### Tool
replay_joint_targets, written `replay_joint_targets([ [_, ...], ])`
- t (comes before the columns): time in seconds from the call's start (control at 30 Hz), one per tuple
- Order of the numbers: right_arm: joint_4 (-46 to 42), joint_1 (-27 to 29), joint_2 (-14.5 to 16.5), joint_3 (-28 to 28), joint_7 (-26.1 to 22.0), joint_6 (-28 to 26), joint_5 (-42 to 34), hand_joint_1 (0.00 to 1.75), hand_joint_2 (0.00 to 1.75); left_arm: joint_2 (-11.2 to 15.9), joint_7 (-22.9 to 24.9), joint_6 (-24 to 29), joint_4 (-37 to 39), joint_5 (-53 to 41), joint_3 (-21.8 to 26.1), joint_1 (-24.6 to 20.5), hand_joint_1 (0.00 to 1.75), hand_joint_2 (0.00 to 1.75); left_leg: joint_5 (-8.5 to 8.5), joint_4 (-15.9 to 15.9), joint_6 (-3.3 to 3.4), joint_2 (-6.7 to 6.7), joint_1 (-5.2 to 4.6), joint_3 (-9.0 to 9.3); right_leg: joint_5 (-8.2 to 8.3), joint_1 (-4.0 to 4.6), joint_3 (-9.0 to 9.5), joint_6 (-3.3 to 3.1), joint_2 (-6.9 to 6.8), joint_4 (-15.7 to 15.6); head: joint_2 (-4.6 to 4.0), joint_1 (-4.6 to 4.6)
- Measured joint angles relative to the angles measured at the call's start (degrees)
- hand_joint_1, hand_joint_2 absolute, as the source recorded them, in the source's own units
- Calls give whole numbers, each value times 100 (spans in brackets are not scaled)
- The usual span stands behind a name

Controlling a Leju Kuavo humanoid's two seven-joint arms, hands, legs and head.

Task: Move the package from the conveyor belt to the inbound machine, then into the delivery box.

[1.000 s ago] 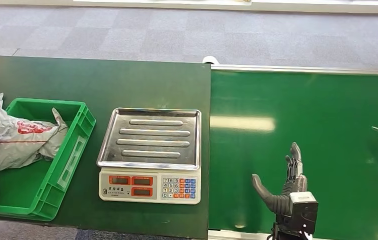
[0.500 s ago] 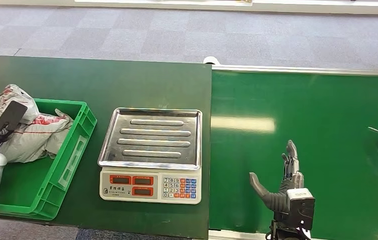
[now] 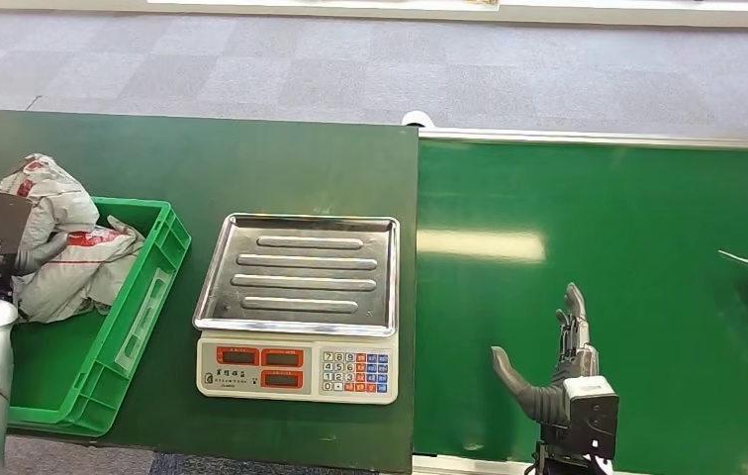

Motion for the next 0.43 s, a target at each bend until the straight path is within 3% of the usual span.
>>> replay_joint_targets([
  [0.1, 5, 11, -6, -4, -8, 75, -6, 0, 175, -32, -199, -1170, -209, 1320, 208, 241, 0, 175, -2, -1, -1, 13, 0, 3, 0, 0, 1, 0, 11, 0, 0, 1],
  [0.2, 10, 43, -8, -24, -17, 147, 14, 0, 175, -91, -368, -1767, -689, 2483, 447, 740, 0, 175, -6, -1, -3, 30, 0, 5, 0, 0, -8, 0, 30, 0, 0, -1],
  [0.3, 9, 84, -9, -57, -17, 154, 40, 0, 175, -191, -408, -1754, -1335, 2939, 596, 1257, 0, 175, -8, 0, -4, 32, 0, 0, -1, 0, -15, 0, 33, 0, 0, 1],
  [0.43, -13, 159, -15, -90, -17, 100, 61, 0, 175, -392, -881, -1165, -2276, 2922, 684, 1840, 0, 175, -12, 0, -5, 33, -1, -4, -1, -1, -21, 0, 33, -1, 0, 0],
])
